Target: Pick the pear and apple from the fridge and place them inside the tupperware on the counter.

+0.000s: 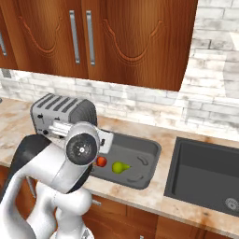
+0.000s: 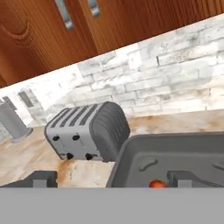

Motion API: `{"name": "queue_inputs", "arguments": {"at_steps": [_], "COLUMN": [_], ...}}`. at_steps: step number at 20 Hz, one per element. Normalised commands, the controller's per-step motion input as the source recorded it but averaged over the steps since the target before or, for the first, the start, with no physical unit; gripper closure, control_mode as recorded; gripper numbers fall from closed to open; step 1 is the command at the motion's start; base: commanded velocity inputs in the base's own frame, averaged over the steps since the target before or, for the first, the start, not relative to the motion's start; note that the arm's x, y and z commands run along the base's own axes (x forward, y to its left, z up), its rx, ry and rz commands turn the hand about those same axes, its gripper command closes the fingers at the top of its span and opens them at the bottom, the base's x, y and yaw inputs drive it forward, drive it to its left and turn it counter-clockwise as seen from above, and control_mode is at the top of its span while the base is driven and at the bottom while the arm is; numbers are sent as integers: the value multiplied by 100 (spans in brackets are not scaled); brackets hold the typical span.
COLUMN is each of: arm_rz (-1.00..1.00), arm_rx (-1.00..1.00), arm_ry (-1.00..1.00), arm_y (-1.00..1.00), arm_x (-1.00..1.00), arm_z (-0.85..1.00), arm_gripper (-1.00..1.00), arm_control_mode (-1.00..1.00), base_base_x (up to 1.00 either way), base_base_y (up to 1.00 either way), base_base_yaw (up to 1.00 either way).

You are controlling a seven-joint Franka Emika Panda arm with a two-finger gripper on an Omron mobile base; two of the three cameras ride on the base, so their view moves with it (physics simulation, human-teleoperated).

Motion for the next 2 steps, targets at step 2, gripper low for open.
{"name": "queue_inputs", "arguments": {"at_steps": [2], "arm_rz": [-5], "arm_rx": [0], "arm_ry": [-23], "arm_y": [0], "arm_x": [-67], "arm_z": [51], "arm_gripper": [-100], "arm_control_mode": [-100], "base_base_x": [0], "base_base_y": [0], "base_base_yaw": [0]}}
